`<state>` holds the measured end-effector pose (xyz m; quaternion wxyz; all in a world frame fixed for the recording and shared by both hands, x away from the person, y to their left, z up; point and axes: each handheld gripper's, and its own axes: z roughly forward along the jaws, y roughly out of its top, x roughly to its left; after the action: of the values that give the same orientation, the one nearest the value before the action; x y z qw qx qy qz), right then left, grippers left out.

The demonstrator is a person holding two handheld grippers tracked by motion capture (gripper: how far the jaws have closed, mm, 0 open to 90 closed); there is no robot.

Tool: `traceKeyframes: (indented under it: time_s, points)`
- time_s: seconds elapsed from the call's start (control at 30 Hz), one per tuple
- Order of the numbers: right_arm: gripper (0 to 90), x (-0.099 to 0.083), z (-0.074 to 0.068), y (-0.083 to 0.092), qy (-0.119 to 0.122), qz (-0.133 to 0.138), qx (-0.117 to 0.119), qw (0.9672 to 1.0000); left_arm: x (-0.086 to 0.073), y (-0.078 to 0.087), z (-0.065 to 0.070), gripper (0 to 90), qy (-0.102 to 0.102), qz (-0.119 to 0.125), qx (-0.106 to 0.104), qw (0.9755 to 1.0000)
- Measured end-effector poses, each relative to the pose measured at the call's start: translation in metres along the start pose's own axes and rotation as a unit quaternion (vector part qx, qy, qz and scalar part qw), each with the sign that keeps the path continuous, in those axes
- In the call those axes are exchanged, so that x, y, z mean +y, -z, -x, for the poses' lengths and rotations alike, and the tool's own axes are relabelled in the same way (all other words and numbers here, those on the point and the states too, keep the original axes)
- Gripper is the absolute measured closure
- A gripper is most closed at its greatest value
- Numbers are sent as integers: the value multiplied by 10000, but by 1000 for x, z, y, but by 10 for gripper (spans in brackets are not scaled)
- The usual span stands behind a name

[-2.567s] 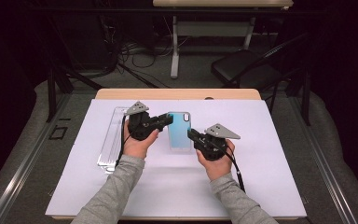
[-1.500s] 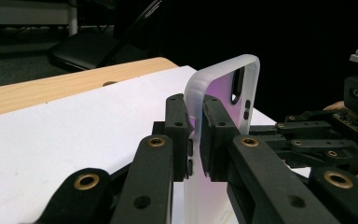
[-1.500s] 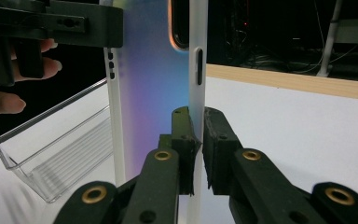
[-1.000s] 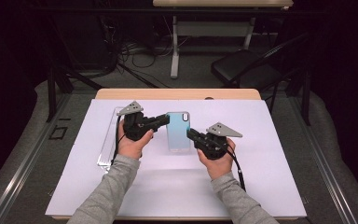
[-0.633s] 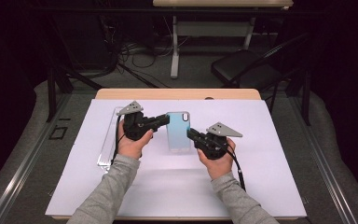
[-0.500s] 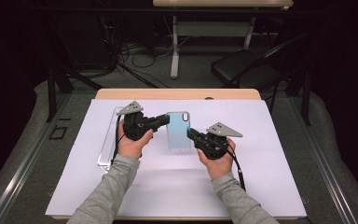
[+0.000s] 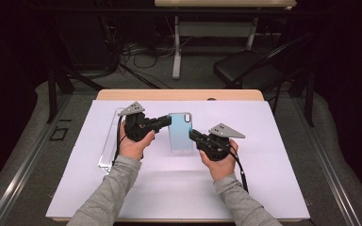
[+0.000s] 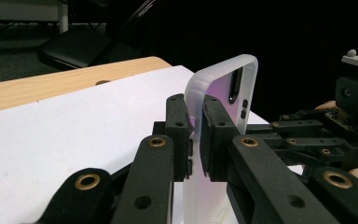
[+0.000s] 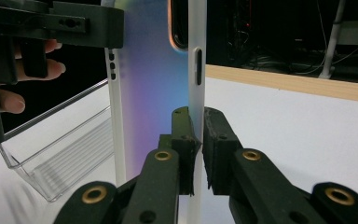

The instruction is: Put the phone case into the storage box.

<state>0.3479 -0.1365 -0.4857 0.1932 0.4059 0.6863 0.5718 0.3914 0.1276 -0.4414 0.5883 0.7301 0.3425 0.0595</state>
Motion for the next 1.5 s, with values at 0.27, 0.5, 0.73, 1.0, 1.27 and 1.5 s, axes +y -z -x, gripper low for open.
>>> traceKeyframes:
  time_s: [0.27,0.5,0.73,1.0,1.27,1.5]
  points:
    - [839,0,0,0,16,3,-2,10000,1,0,0,831,-27,-26,-6,10000]
    - [839,0,0,0,33,8,1,10000,2,1,0,830,-40,-75,-7,10000]
    - [840,0,-1,0,51,12,5,10000,3,2,0,828,-66,-117,-1,9999]
    - [839,0,-1,0,69,7,3,10000,3,2,0,830,-62,-145,-5,9999]
    - [837,1,-1,0,55,23,32,10000,3,3,0,833,-55,-120,-25,9999]
    - [834,1,-1,0,47,47,56,10000,4,3,1,835,-73,-79,-16,9999]
